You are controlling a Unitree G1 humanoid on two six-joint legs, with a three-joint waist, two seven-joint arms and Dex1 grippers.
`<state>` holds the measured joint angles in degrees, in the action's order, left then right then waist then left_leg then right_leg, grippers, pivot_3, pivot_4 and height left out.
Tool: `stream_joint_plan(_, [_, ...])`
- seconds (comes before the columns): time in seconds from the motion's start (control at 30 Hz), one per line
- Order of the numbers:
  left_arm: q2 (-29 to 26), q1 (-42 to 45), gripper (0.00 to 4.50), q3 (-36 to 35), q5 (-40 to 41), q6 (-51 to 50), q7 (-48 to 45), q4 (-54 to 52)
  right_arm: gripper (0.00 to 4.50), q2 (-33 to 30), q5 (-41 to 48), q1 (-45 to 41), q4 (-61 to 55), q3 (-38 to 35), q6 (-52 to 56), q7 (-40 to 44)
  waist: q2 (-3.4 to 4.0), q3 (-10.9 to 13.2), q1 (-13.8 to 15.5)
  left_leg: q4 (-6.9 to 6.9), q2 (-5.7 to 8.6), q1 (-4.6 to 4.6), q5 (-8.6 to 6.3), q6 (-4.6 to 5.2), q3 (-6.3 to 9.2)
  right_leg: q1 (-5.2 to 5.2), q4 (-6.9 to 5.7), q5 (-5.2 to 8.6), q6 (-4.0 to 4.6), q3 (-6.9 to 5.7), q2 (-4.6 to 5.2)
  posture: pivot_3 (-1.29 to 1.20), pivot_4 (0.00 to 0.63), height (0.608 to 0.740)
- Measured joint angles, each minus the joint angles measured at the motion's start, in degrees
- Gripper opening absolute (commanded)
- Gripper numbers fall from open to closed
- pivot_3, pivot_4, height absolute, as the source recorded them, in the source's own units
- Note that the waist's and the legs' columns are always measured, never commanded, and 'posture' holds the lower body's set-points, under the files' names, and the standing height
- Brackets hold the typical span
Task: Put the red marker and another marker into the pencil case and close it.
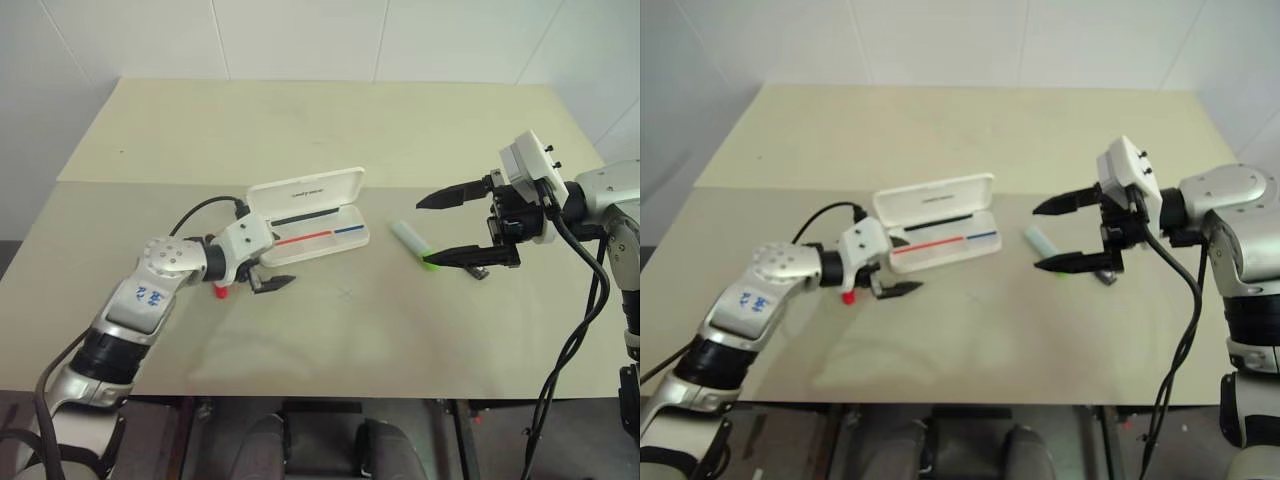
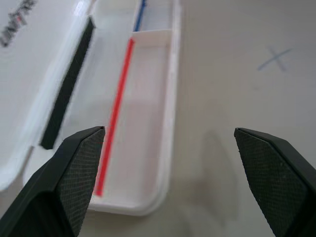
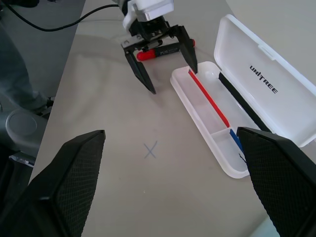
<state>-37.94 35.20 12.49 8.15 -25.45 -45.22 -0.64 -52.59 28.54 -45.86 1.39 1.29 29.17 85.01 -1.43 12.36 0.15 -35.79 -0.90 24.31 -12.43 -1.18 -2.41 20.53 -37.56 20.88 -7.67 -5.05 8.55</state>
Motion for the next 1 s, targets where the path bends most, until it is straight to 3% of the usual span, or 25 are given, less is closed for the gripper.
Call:
stream_joint_plan(0.1, [2.63, 1.54, 4.49, 0.05, -0.09, -0.34, -0.48, 2.13, 4.5, -0.05, 0.06, 0.1, -0.87, -0.03, 0.24, -0.58, 0.0, 0.0, -0.01, -0.09, 0.0, 0.02, -0.08, 0.06, 0.0, -0.03, 0.03, 0.0, -0.01, 0.0, 0.0, 0.0, 0.15, 0.74])
stream_joint_plan(0.5, [4.1, 3.41, 0.52, 3.91, -4.48, -3.35, -2.8, 5.48, 4.5, -0.93, 1.16, 1.7, -3.01, -1.67, 2.15, -2.2, 0.0, -0.01, -0.04, -0.16, 0.0, 0.02, -0.11, 0.09, 0.01, -0.07, 0.02, 0.0, -0.01, 0.0, 0.0, 0.0, 0.15, 0.74])
stream_joint_plan(0.57, [4.26, 4.61, 0.04, 4.32, -5.57, -3.57, -2.27, 5.98, 4.5, -0.94, 1.21, 1.79, -3.39, -1.67, 2.2, -2.25, -0.02, -0.02, -0.03, -0.19, 0.0, 0.02, -0.11, 0.09, 0.01, -0.09, 0.02, 0.0, -0.01, 0.0, 0.01, 0.0, 0.15, 0.74])
stream_joint_plan(0.87, [4.35, 5.05, 0.04, 3.66, -5.93, -3.14, -2.77, 6.4, 4.5, -0.95, 1.22, 1.77, -3.46, -1.67, 2.24, -2.54, -0.02, -0.02, -0.05, -0.21, 0.0, 0.02, -0.12, 0.1, 0.03, -0.11, 0.02, -0.01, -0.02, -0.01, 0.0, 0.0, 0.15, 0.74])
stream_joint_plan(1.0, [0.85, 0.69, 0.04, -0.76, -0.09, -0.47, -9.71, -1.13, 4.5, -1.65, 1.3, 1.77, -3.45, -1.73, 2.27, -2.41, -0.02, -0.01, -0.29, -0.13, -0.03, 0.04, -0.15, 0.06, 0.01, -0.05, 0.07, -0.01, -0.02, 0.0, -0.01, 0.0, 0.15, 0.74])
